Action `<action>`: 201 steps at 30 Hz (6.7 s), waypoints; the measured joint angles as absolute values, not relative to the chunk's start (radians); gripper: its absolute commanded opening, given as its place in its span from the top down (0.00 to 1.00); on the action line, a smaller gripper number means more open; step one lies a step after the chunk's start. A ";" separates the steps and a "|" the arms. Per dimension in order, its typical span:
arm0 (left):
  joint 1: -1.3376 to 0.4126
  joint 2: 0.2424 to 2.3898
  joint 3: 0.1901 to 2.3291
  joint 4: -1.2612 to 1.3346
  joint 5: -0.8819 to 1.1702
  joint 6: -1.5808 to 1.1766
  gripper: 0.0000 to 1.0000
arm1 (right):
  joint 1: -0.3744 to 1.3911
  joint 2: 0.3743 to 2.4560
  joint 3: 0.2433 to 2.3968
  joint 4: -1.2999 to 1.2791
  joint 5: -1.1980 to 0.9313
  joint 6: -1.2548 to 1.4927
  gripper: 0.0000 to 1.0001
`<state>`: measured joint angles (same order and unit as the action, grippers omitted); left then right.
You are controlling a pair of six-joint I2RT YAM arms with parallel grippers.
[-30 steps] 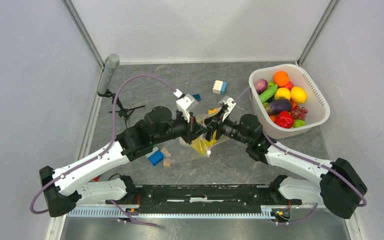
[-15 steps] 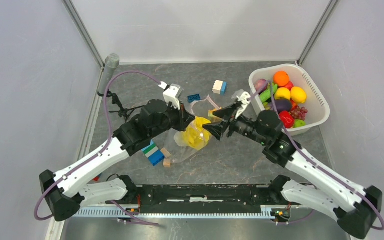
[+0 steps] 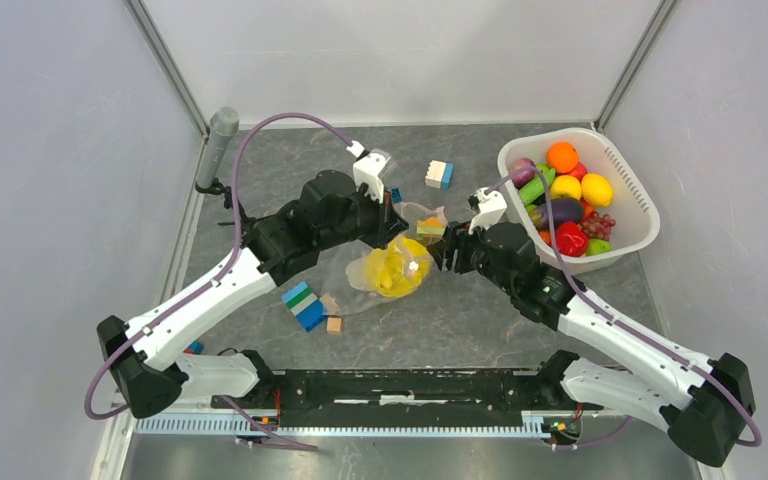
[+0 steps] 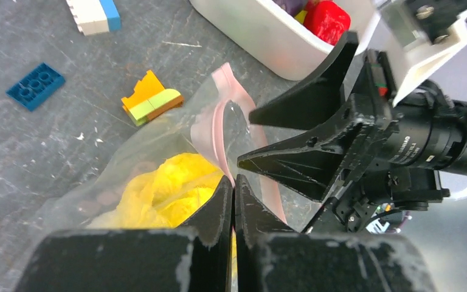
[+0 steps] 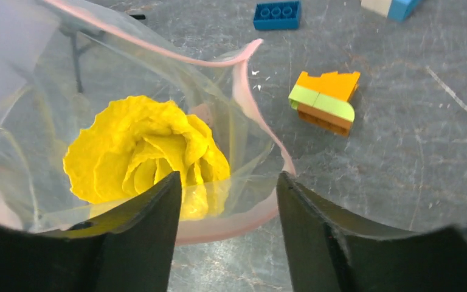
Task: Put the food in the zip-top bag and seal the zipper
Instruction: Place the fake vegetable in the zipper food storage bag, then adjust the zipper food storage bag at the center of the board, then pick up the fake fruit from the bin, then place the fake fruit in the zipper food storage bag.
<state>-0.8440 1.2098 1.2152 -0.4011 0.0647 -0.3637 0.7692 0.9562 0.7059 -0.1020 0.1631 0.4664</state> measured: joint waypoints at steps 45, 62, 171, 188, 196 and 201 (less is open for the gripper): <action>-0.817 1.276 1.815 -0.855 -0.111 -0.110 0.98 | 0.757 1.050 0.939 0.073 -0.107 0.485 1.00; -0.818 1.195 1.324 -0.809 -0.020 -0.141 0.98 | 0.707 1.142 0.663 0.104 0.034 0.513 0.86; -0.820 1.100 1.061 -0.469 0.065 -0.243 0.98 | -0.192 0.746 0.705 -0.217 -0.340 0.318 0.49; -0.820 1.105 1.061 -0.469 0.086 -0.257 0.98 | 0.154 0.736 0.704 0.000 -0.619 0.467 0.51; -0.820 1.110 1.061 -0.461 0.094 -0.270 0.98 | 0.466 0.793 0.652 0.114 -0.486 0.476 0.52; -0.820 1.111 1.061 -0.455 0.118 -0.285 0.98 | 0.645 0.844 0.624 0.162 -0.335 0.437 0.52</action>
<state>-0.8200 1.1114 1.0611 -0.4553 0.1177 -0.2848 0.6449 0.8436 0.6235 0.1616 -0.3347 0.4366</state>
